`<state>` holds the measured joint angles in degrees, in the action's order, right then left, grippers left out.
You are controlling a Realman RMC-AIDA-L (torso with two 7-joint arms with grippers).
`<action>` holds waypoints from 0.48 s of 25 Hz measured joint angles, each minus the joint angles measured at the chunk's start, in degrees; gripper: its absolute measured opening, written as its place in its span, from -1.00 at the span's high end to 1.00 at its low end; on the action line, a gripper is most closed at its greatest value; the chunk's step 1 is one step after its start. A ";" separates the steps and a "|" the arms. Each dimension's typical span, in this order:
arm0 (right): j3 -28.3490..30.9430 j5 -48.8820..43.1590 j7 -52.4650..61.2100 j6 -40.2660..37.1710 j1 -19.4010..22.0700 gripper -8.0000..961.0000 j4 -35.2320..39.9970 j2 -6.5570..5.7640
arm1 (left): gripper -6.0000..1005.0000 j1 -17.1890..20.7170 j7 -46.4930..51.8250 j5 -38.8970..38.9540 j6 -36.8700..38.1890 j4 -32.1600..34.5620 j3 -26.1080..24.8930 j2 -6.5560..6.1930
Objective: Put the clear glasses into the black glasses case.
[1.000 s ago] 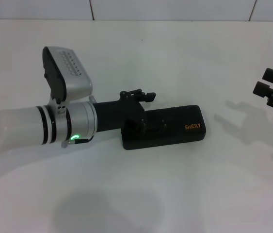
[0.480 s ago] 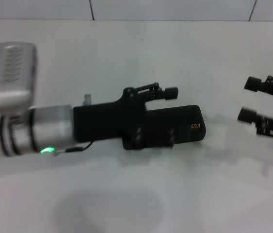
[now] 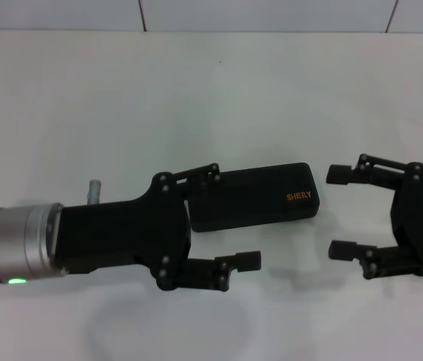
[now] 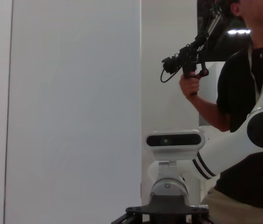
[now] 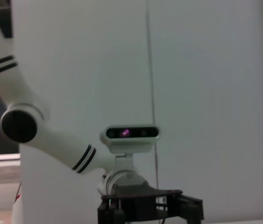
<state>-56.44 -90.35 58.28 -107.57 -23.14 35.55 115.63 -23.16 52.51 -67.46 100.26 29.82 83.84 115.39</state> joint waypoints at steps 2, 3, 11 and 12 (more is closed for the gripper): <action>-0.61 0.00 -0.65 0.63 -0.06 -0.81 -0.10 0.12 | -0.66 0.56 -0.82 -0.15 0.05 -0.21 -0.01 0.00; -0.67 0.00 -0.76 0.93 -0.11 -0.81 -0.26 0.17 | -0.66 0.77 -1.19 -0.17 0.08 -0.23 0.00 0.00; -1.42 0.00 -1.05 1.50 -0.80 -0.81 -0.79 0.13 | -0.66 1.45 -3.07 -0.14 0.20 -0.31 0.00 0.01; -1.44 0.00 -1.25 1.50 -0.82 -0.81 -0.79 0.15 | -0.66 1.45 -3.24 -0.19 0.20 -0.35 0.00 0.01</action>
<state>-57.88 -90.35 57.03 -106.07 -23.96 34.76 115.78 -21.71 49.27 -67.65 100.47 29.47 83.84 115.40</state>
